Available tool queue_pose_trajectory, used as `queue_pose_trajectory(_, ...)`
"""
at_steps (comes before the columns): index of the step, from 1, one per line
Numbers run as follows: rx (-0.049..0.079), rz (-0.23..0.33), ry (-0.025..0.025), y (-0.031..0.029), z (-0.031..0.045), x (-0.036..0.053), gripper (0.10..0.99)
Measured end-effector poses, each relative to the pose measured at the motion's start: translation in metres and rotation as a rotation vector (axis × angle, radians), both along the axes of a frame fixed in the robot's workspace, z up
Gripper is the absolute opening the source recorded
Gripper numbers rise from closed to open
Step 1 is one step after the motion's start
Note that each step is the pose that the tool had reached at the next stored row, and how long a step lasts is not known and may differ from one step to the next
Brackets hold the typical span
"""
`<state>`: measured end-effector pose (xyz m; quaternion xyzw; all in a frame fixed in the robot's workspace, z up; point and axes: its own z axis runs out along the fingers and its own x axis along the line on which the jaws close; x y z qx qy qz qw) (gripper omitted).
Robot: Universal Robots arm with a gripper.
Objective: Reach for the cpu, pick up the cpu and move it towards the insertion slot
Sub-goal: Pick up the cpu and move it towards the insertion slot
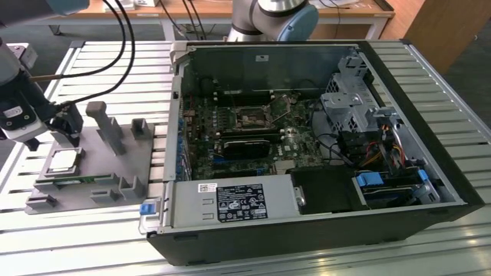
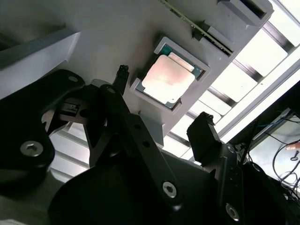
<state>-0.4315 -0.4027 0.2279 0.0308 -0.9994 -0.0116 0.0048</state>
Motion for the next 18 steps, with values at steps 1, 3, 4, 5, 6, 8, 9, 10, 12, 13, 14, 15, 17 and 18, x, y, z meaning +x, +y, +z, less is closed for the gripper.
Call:
queue_pose_trajectory(1, 0.0, 0.0, 0.0, -0.0003, -0.0009, 0.0, 0.776)
queue_pose_trajectory(3, 0.0, 0.0, 0.0001, -0.0014, -0.0031, -0.0001, 0.776)
queue_pose_trajectory(4, 0.0, 0.0, 0.0001, -0.0019, -0.0042, -0.0001, 0.776)
queue_pose_trajectory(5, 0.0, 0.0, 0.0001, -0.0022, -0.0056, -0.0003, 0.776)
queue_pose_trajectory(6, 0.0, 0.0, 0.0001, -0.0024, -0.007, -0.0005, 0.776)
queue_pose_trajectory(8, 0.0, -0.001, 0.0001, -0.0026, -0.0103, -0.0019, 0.776)
queue_pose_trajectory(9, 0.0, -0.001, -0.0009, -0.0026, -0.0121, -0.0027, 0.776)
queue_pose_trajectory(10, 0.0, -0.002, -0.0017, -0.0026, -0.0137, -0.0036, 0.776)
queue_pose_trajectory(12, 0.0, -0.003, -0.0019, -0.0026, -0.016, -0.0045, 0.776)
queue_pose_trajectory(13, 0.0, -0.003, -0.0019, -0.0026, -0.0169, -0.0047, 0.776)
queue_pose_trajectory(14, 0.0, -0.003, -0.0018, -0.0026, -0.0177, -0.0048, 0.776)
queue_pose_trajectory(15, 0.0, -0.003, -0.0017, -0.0025, -0.0184, -0.0048, 0.776)
queue_pose_trajectory(17, 0.0, -0.003, -0.0017, -0.0026, -0.0196, -0.0049, 0.776)
queue_pose_trajectory(18, 0.0, -0.003, -0.0018, -0.0025, -0.0202, -0.0048, 0.776)
